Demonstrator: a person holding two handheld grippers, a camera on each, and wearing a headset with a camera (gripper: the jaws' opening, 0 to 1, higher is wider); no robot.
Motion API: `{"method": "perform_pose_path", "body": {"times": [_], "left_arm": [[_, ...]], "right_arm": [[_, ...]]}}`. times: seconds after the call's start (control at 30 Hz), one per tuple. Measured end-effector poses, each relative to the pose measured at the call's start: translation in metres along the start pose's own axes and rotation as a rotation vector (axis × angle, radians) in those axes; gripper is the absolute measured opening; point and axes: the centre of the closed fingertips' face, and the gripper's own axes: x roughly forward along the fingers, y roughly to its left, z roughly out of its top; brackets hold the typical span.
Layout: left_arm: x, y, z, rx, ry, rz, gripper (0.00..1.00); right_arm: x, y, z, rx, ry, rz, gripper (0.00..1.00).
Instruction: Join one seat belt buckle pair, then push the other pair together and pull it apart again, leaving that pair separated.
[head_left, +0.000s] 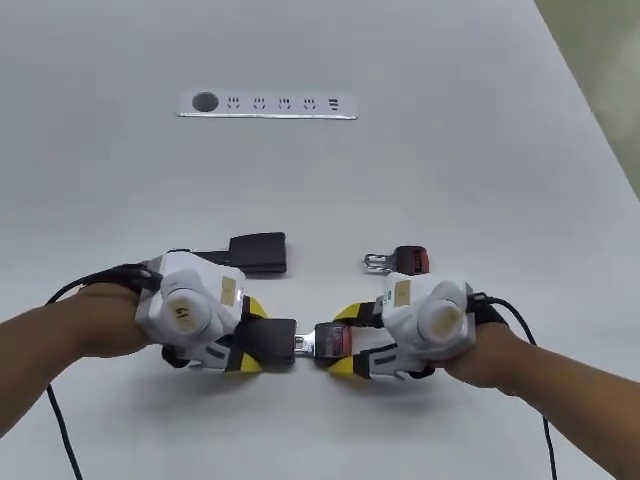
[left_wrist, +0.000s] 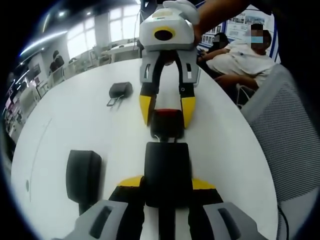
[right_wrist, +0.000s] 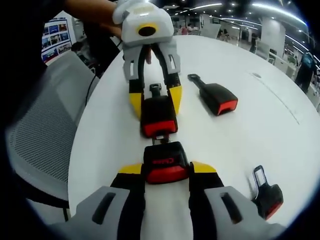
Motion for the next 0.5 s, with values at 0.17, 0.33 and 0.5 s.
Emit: {"method": "perform_pose_path", "body": {"times": [0.17, 0.33, 0.5], "left_arm": [[-0.001, 0.0, 0.0, -0.008, -0.005, 0.003, 0.33], [-0.001, -0.001, 0.0, -0.009, -0.004, 0.004, 0.33], [-0.001, -0.001, -0.001, -0.009, -0.004, 0.004, 0.33]], "right_arm": [[0.01, 0.002, 0.006, -0.012, -0.015, -0.011, 0.31], [0.011, 0.0, 0.007, 0.026, -0.008, -0.04, 0.31], [0.011, 0.001, 0.008, 0.012, -0.008, -0.034, 0.31]]}}
